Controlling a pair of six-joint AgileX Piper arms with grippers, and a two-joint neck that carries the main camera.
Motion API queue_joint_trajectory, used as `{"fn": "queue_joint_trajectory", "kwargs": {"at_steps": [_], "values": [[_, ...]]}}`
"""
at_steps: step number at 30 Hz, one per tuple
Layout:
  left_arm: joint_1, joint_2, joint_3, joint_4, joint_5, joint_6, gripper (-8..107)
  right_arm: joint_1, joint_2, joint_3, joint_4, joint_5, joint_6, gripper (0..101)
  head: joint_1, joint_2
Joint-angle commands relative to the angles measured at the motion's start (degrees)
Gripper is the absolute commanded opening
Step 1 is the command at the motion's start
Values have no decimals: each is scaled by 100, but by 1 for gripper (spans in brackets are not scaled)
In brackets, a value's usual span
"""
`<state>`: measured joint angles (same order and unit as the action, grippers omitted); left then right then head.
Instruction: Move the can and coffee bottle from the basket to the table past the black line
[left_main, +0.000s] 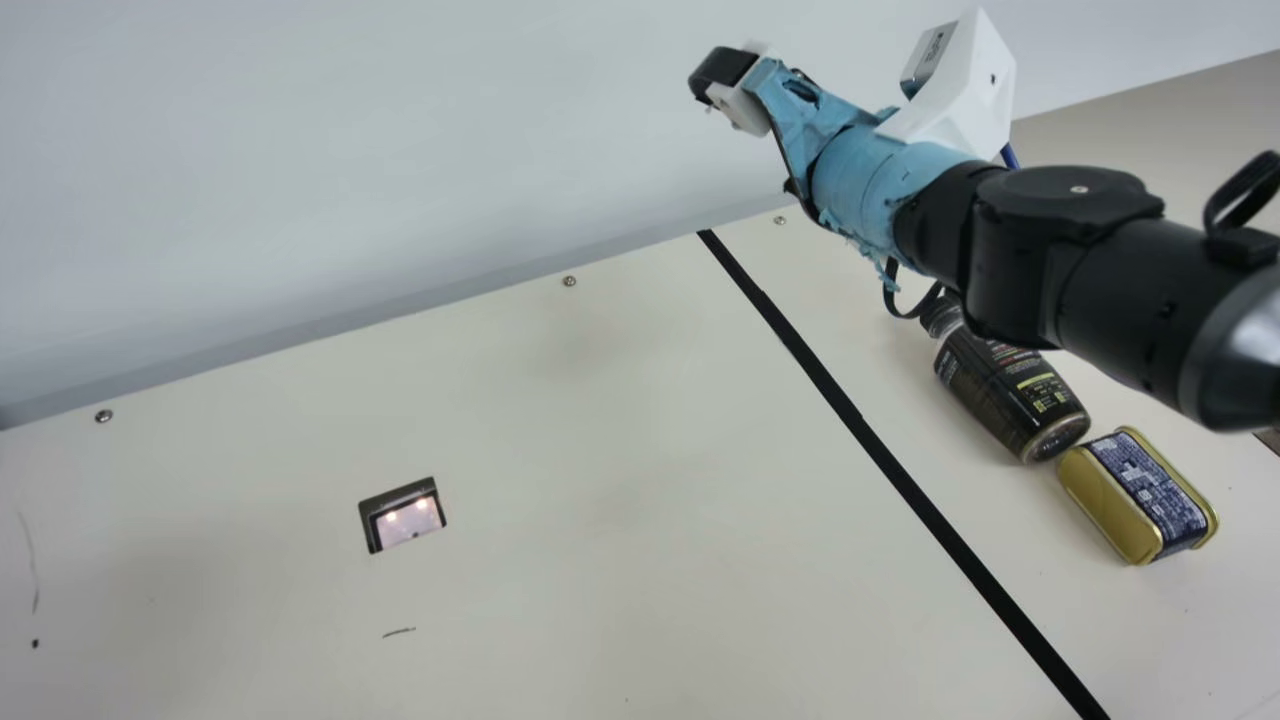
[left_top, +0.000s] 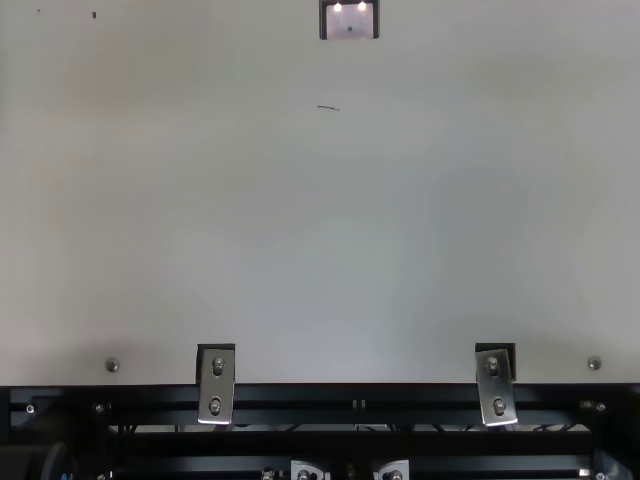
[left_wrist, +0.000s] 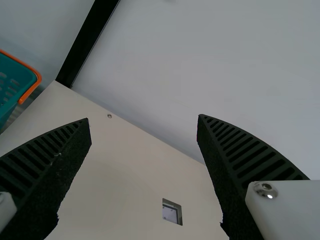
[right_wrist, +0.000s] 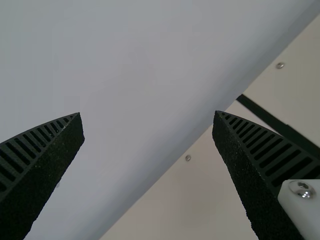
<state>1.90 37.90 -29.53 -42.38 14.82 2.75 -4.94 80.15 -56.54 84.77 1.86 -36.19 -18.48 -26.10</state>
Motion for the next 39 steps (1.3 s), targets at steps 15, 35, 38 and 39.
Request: {"fn": "queue_joint_trajectory", "kwargs": {"at_steps": [15, 35, 38, 39], "values": [[0, 0, 0, 0, 0, 0, 90, -228, -1357, 483, -2776, 1630, 1428, 101, -156, 34], [0, 0, 0, 0, 0, 0, 90, -7, -3017, 2894, -5660, 544, 1644, 101, -156, 34], [0, 0, 0, 0, 0, 0, 90, -91, -3329, 3203, -5946, 535, 1801, 101, -156, 34], [0, 0, 0, 0, 0, 0, 90, -64, -3138, 2971, -5753, 559, 1730, 101, -156, 34]]}}
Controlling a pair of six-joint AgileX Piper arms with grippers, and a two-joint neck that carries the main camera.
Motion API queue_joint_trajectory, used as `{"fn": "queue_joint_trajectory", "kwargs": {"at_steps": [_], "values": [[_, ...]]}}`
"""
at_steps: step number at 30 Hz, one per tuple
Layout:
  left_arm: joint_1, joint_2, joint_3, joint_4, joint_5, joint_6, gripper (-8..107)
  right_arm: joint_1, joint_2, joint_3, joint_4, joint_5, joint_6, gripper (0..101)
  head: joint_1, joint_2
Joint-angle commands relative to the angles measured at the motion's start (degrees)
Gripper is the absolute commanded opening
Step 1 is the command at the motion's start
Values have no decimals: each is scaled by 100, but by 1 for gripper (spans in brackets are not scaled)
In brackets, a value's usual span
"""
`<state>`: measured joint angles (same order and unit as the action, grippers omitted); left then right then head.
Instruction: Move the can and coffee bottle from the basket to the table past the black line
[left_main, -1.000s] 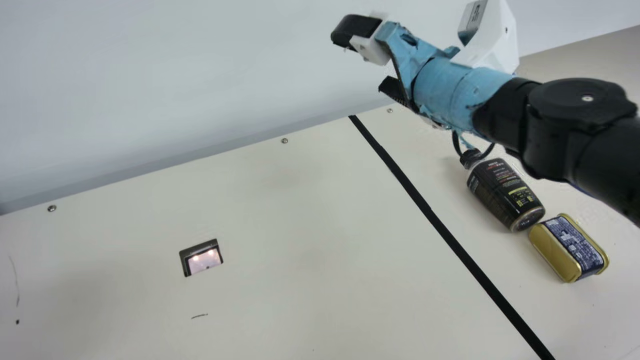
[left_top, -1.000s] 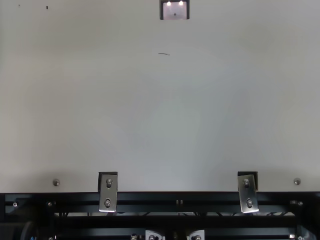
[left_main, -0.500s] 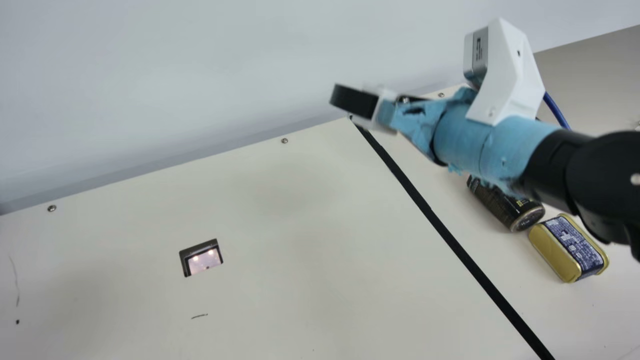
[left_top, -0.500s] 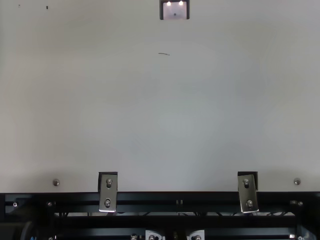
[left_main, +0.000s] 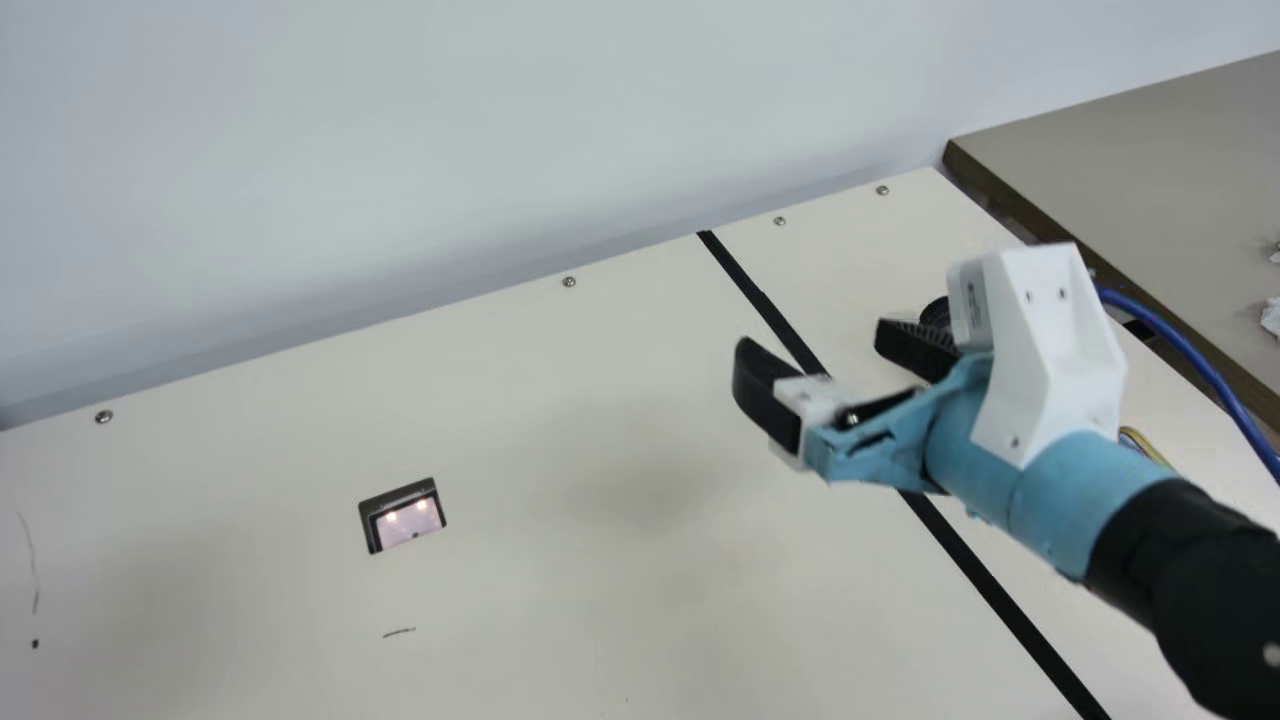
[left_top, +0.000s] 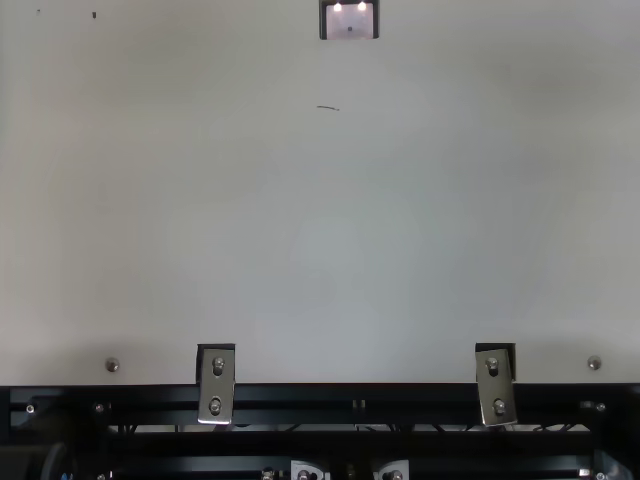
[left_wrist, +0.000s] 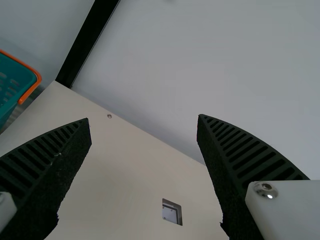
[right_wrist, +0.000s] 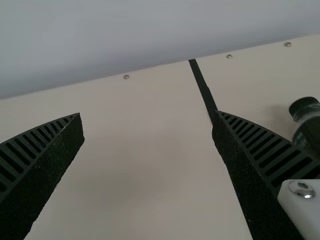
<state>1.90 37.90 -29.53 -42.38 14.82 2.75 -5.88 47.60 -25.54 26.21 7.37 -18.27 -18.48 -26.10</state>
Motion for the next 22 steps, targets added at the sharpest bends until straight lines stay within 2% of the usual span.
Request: {"fn": "queue_joint_trajectory", "kwargs": {"at_steps": [1, 3, 22], "values": [[0, 0, 0, 0, 0, 0, 90, 0, 0, 0, 0, 0, 0, 101, -156, 34], [0, 0, 0, 0, 0, 0, 90, 2, -81, 106, -98, 12, 14, 101, -156, 34], [0, 0, 0, 0, 0, 0, 90, 2, -84, 106, -103, 3, 9, 101, -156, 34]]}}
